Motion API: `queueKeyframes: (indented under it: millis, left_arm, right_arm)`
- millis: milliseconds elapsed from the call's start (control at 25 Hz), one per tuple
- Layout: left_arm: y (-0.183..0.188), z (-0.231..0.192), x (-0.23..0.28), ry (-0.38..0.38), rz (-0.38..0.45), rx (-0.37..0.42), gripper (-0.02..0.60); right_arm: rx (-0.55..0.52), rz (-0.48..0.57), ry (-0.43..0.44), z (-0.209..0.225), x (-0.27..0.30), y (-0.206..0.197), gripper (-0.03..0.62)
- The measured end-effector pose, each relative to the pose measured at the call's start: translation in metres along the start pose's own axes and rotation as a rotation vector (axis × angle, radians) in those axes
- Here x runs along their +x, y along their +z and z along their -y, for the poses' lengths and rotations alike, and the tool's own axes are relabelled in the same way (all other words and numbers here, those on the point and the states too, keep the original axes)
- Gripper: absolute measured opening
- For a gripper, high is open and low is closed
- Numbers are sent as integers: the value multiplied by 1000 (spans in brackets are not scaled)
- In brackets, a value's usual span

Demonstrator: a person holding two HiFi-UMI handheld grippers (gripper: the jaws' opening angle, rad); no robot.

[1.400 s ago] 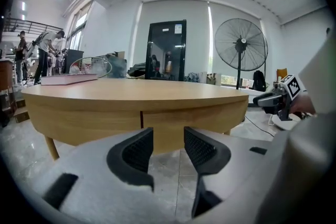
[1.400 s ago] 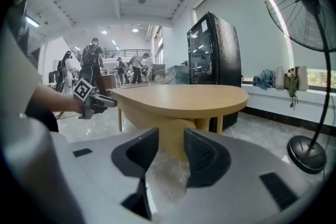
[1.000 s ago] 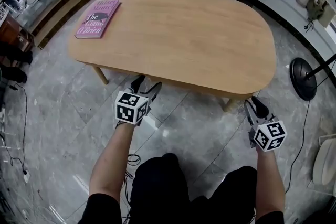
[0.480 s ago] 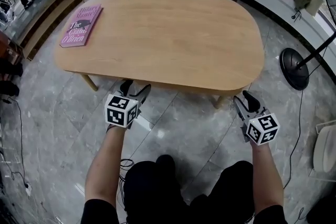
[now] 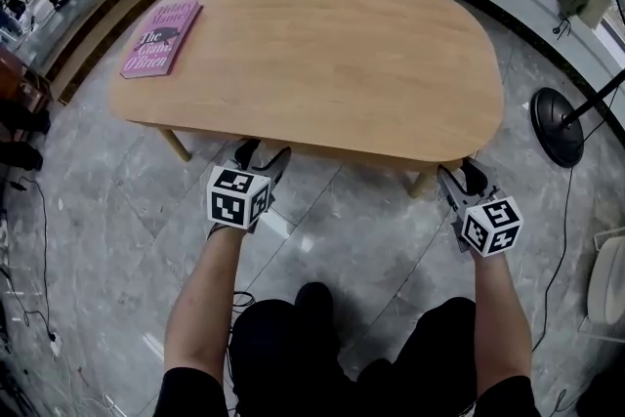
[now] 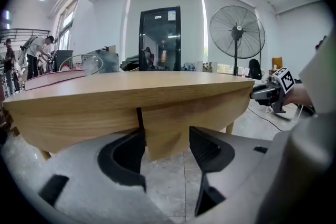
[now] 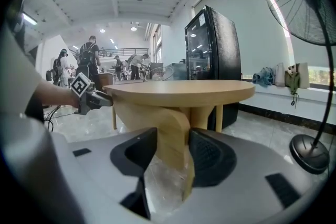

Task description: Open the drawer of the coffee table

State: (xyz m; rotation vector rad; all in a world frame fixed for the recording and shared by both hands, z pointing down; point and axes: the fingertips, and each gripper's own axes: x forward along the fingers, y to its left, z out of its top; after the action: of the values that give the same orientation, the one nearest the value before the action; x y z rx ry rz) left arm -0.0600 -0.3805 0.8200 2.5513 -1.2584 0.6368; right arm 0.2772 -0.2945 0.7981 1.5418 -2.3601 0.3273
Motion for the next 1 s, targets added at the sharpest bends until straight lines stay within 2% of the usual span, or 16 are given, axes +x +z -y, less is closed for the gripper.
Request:
queueKeyframes:
  millis: [480, 720, 800, 920, 1000]
  left_arm:
    - [-13, 13, -25, -2, -5, -18, 259]
    - [-22, 21, -43, -25, -22, -19, 249]
    - [-24, 23, -46, -28, -37, 22, 244]
    - [-23, 24, -43, -25, -56, 130, 268]
    - [-18, 20, -45, -30, -47, 161, 268]
  right_arm:
    - [9, -28, 9, -16, -24, -10, 167]
    - [-10, -66, 43, -27, -39, -16, 172]
    - [-65, -91, 49, -26, -43, -17, 167]
    - [-198, -107, 57, -28, -46, -5, 163]
    - [-280, -118, 75, -36, -45, 4, 175]
